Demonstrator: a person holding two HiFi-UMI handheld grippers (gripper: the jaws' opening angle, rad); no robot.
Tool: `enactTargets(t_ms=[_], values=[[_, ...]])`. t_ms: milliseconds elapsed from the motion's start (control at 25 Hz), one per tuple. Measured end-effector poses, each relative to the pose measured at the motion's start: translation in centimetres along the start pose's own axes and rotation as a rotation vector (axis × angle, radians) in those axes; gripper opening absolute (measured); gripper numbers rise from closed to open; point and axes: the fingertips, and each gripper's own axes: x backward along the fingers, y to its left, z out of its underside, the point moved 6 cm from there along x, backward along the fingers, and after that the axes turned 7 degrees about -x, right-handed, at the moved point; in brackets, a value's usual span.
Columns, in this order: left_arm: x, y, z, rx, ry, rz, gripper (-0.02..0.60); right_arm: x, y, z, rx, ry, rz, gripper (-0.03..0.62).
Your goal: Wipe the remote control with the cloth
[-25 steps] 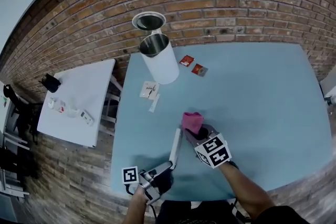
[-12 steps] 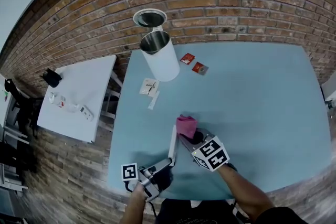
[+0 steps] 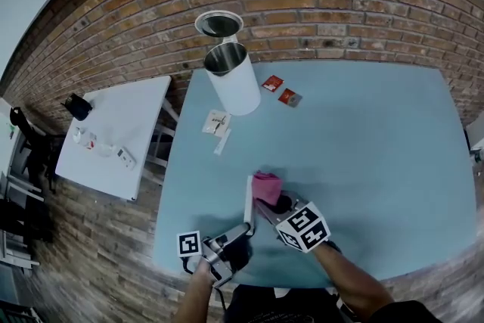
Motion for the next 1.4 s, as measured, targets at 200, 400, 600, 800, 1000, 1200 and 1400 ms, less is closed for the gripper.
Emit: enactTargets(t_ms=[200,400,600,800,1000,1200,1400], values=[[-0.8,0.2,0.1,-0.002,-0.014,0.004,0.275,0.7,0.5,0.6,-0.012,-0.009,-0.02,0.069],[-1.3,0.0,0.0,0.008,-0.045,0.009,0.275,1.8,1.1,1.0,-0.024,-0.018,-0.042,0.069],[-2.0,0.0,0.2,0.014,-0.069,0.017,0.275,2.8,1.7,1.6,-0.031,-0.02,-0.062,0.069],[-2.7,0.3,0.5,-0.002,-0.075,0.01,0.275,3.9,1.9,2.0,-0.047,-0.034,-0.073,0.069],[-3.4,0.2,0.7,-0.006,-0.108,0.016,0.275,5.1,2.1,2.3,-0.065,-0.049,-0.084,0.069],[-4.0,0.3,0.6,0.004,-0.158,0.034,0.275,6.2,2.5,2.7,-0.085,-0.066,-0.094,0.069],[-4.5,0.4,0.8,-0.006,-0.205,0.032,0.275,7.0,3.0,3.2,-0.091,-0.078,-0.109,0.069]])
